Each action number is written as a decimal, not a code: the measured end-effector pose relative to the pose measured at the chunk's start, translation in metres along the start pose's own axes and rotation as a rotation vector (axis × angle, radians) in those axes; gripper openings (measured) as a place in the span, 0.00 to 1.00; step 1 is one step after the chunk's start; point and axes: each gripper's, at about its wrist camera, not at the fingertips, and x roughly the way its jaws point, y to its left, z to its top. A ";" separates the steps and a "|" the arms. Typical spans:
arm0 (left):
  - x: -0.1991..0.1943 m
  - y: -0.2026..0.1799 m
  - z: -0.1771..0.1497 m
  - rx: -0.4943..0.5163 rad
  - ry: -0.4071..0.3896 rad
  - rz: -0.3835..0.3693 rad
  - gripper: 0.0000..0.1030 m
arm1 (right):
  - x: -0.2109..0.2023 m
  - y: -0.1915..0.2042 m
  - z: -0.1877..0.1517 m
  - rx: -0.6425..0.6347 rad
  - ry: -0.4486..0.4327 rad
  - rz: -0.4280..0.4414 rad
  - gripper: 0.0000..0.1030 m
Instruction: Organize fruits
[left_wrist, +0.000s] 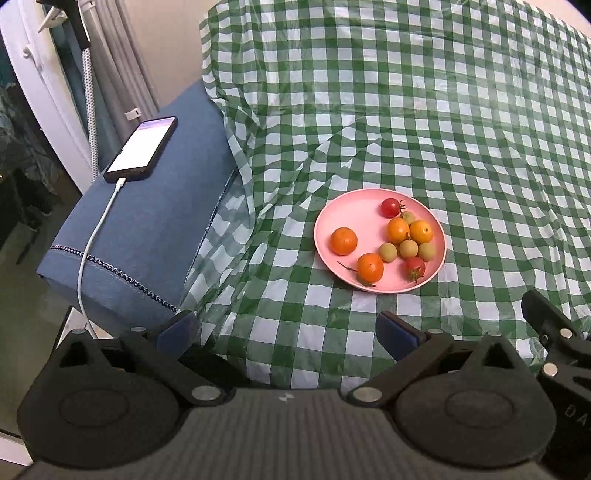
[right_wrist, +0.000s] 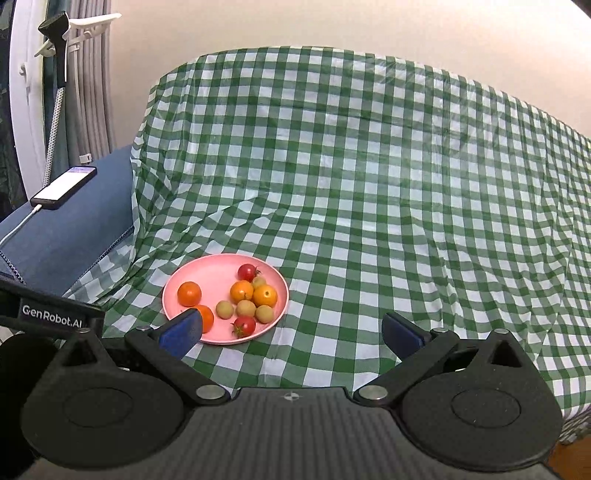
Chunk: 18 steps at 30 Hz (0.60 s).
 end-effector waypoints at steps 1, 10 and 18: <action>-0.001 0.001 -0.001 -0.001 -0.006 -0.003 1.00 | -0.001 0.001 0.000 -0.002 -0.002 -0.002 0.99; 0.000 0.001 -0.005 0.036 -0.026 0.047 1.00 | 0.001 0.006 0.002 -0.029 -0.003 0.000 0.99; 0.004 0.008 -0.004 -0.009 0.006 -0.012 1.00 | 0.001 0.004 0.002 -0.024 -0.003 0.002 0.99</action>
